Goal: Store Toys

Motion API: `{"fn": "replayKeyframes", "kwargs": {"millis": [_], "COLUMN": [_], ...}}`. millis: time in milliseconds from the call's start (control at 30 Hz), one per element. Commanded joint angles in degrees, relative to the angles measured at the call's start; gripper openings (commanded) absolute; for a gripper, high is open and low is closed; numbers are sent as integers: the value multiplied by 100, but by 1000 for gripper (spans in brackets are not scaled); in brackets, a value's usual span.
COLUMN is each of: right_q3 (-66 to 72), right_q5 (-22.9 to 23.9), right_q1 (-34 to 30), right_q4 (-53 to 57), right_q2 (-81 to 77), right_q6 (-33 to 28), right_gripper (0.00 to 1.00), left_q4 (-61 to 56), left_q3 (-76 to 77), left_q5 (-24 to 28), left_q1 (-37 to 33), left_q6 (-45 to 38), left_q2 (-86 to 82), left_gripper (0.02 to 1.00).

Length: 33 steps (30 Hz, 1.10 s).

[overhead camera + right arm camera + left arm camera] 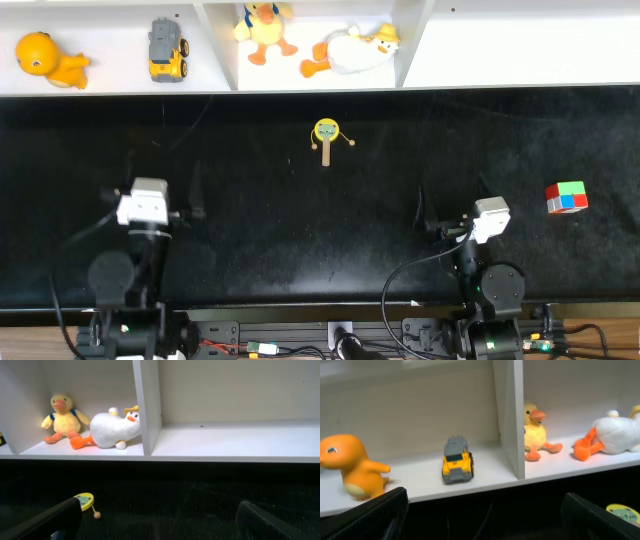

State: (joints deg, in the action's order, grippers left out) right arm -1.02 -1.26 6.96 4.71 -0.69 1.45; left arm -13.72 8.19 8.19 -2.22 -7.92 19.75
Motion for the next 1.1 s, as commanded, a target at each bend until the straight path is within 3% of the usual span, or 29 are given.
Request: {"fn": "replayKeyframes", "kwargs": {"millis": [33,267,400,1100], "right_q3": [74,74,74,74], "right_q5": [0,0,0,0], "right_q1": [31,31,31,31], "right_q4": [-28,-28,-28,-28], "right_q2": [33,33,33,33], "right_q6": [-13,-13,-13,-13], "right_gripper": [996,993,996,996], "left_q4": [101,1838,1851,1836], "left_q3": [-614,-772,-774,-774], "left_q5": [79,-273,-487,-485], "left_q1": [37,42,46,37], "left_q6": [-13,-251,-273,-83], "left_q2": [-704,-2002,-1963,-1958], "left_gripper": [998,998,998,998]}}
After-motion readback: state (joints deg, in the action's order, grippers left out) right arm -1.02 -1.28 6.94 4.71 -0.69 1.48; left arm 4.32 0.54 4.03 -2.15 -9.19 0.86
